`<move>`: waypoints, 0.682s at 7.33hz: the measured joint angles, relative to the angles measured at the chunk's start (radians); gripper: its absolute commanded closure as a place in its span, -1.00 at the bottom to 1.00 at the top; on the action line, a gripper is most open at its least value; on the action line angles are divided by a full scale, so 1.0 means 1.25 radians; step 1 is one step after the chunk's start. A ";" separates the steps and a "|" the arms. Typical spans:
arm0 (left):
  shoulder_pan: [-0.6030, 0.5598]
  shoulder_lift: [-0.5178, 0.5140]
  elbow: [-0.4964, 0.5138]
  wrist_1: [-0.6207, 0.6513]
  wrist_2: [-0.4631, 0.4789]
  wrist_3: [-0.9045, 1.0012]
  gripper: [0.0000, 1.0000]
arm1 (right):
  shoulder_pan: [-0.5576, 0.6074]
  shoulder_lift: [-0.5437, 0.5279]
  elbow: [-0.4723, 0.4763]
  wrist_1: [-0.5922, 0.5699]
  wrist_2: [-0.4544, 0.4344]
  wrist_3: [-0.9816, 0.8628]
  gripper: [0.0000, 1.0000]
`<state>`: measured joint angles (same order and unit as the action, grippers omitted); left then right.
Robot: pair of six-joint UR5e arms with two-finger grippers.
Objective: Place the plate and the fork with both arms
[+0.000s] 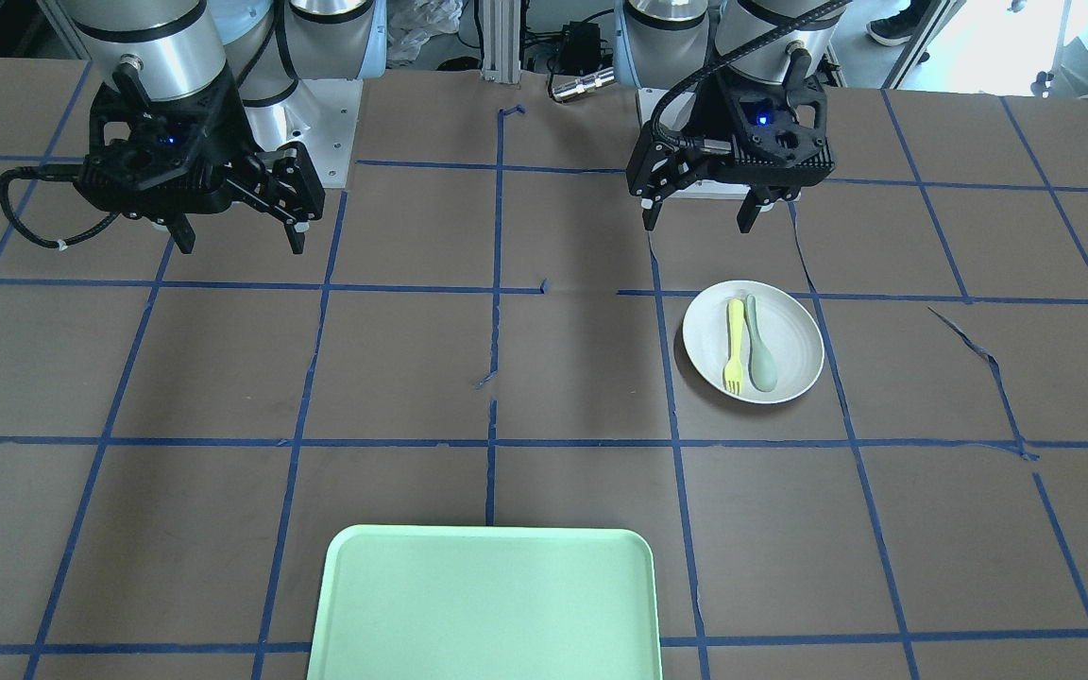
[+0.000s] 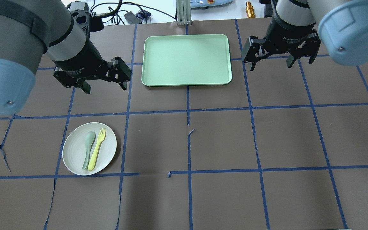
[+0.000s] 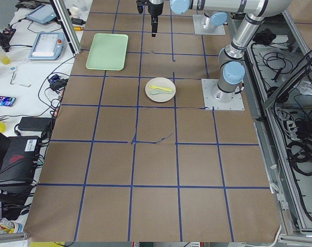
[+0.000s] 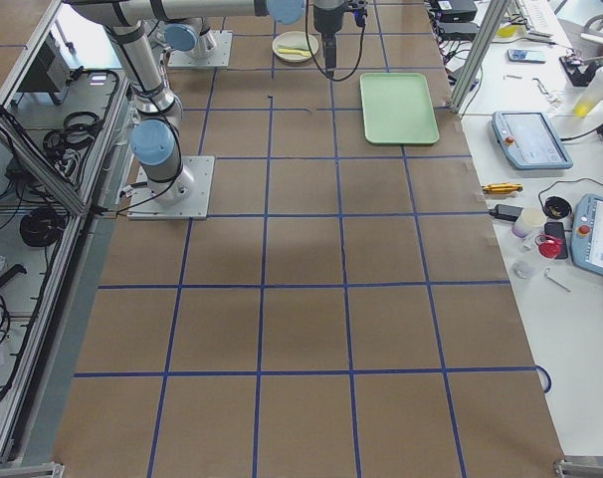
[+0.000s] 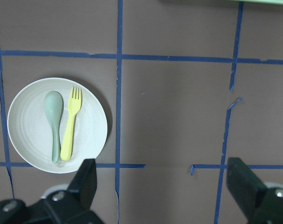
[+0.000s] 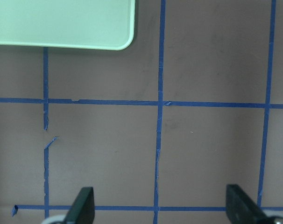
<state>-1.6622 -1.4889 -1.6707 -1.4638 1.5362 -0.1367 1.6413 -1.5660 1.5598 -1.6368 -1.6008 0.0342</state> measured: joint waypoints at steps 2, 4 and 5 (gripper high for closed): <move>0.000 -0.004 0.002 0.036 0.007 0.000 -1.00 | 0.000 0.000 0.000 0.000 0.001 0.001 -1.00; 0.000 -0.005 -0.002 0.051 0.011 0.000 -1.00 | 0.000 0.001 0.000 -0.001 0.009 -0.001 -1.00; 0.000 -0.005 -0.005 0.052 0.012 0.000 -1.00 | 0.000 0.001 0.000 -0.003 0.008 -0.001 -1.00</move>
<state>-1.6628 -1.4956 -1.6770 -1.3984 1.5508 -0.1372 1.6414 -1.5649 1.5596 -1.6404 -1.5907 0.0327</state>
